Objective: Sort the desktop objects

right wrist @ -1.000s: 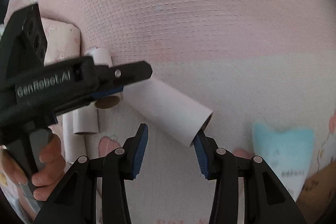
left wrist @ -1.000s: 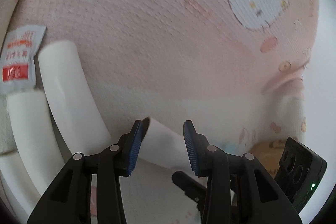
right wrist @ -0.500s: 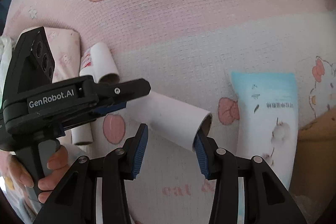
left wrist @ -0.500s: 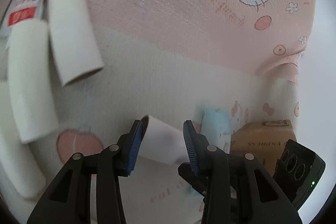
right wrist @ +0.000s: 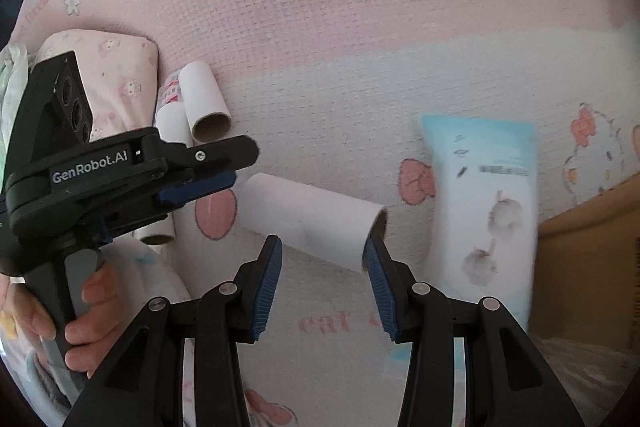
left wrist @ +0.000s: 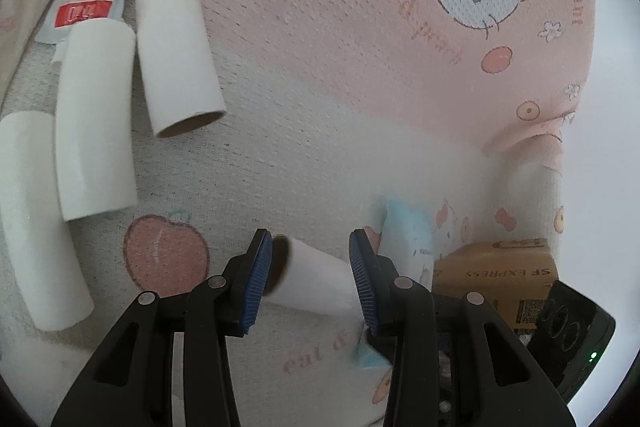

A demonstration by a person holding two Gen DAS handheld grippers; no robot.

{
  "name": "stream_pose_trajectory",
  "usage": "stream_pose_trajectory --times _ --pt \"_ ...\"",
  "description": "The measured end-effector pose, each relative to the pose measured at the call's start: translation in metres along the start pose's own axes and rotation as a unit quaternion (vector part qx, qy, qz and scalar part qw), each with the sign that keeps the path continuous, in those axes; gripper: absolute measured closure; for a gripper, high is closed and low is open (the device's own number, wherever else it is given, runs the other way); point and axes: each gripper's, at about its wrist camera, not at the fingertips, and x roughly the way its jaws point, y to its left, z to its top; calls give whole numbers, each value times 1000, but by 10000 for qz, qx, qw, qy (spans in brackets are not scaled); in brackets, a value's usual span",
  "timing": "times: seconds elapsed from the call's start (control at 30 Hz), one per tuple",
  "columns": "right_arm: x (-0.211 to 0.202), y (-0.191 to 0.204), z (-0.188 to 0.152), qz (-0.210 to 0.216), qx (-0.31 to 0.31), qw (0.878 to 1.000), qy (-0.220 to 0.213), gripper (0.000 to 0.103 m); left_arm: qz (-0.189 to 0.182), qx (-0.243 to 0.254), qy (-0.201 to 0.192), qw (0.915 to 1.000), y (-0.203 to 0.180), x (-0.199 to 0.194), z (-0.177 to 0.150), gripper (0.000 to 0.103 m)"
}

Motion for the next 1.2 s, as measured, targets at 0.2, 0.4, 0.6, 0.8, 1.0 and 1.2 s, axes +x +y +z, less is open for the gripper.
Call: stream_pose_trajectory --times 0.2,0.4,0.6,0.8,1.0,1.2 --pt "-14 1 11 -239 -307 9990 -205 62 253 221 -424 9985 -10 -16 -18 61" --pt "-24 7 15 -653 -736 9939 -503 91 117 474 -631 9968 -23 -21 -33 97" --pt "-9 6 24 -816 -876 9923 -322 91 38 504 -91 9987 -25 -3 -41 97" --pt "17 1 30 -878 -1008 9910 4 91 170 558 352 9977 -28 20 -38 97" --pt "36 2 40 -897 -1088 9900 54 91 -31 304 364 9989 -19 20 -33 93" --pt "60 14 39 -865 -1692 9804 525 91 -290 -13 313 9991 -10 19 -26 92"
